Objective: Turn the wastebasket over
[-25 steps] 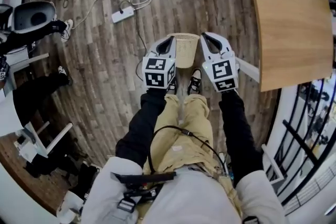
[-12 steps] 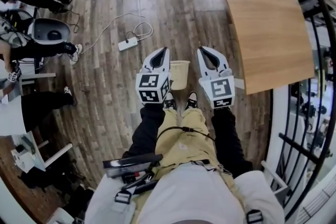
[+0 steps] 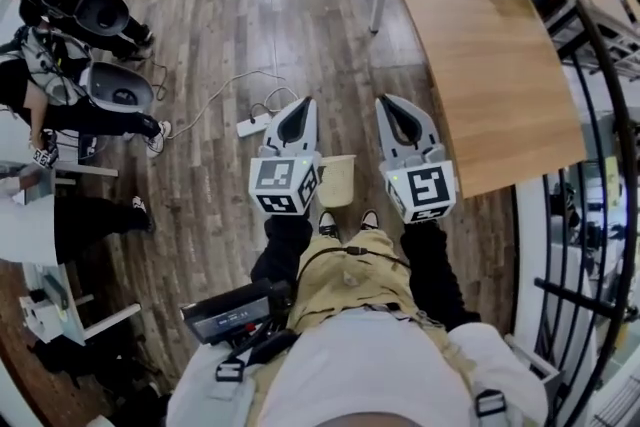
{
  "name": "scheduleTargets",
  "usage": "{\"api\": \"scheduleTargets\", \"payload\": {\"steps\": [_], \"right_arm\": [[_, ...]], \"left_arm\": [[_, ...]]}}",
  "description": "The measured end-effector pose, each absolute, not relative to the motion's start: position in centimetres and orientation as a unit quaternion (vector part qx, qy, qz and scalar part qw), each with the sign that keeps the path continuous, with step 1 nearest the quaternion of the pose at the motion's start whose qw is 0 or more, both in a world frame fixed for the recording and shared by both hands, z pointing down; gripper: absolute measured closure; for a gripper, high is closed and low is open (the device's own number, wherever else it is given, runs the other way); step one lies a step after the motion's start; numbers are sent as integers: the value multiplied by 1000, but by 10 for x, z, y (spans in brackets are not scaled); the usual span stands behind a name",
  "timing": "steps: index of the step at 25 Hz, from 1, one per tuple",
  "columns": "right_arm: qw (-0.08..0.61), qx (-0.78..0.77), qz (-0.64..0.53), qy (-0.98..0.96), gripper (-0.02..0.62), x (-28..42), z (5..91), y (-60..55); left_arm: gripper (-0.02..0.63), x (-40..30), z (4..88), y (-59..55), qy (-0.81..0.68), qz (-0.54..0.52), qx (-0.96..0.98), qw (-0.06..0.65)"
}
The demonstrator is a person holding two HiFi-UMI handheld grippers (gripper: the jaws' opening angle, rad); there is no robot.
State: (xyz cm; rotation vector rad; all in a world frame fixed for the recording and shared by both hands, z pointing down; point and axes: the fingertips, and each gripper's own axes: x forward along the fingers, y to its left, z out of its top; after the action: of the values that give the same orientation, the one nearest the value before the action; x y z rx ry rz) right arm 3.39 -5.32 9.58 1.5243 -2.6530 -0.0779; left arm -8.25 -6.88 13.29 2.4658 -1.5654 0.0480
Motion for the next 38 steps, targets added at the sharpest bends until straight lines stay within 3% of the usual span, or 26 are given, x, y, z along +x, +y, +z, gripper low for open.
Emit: {"api": "scheduleTargets", "payload": {"steps": [15,38], "right_arm": [[-4,487,-78,-870,575,19,25,-42],[-5,484,-74,-872,575,16,25,-42]], "left_arm": [[606,-77,58,-58,-541,-16,840,39],[604,-74,62,-58,-535,-10,843,47]]}}
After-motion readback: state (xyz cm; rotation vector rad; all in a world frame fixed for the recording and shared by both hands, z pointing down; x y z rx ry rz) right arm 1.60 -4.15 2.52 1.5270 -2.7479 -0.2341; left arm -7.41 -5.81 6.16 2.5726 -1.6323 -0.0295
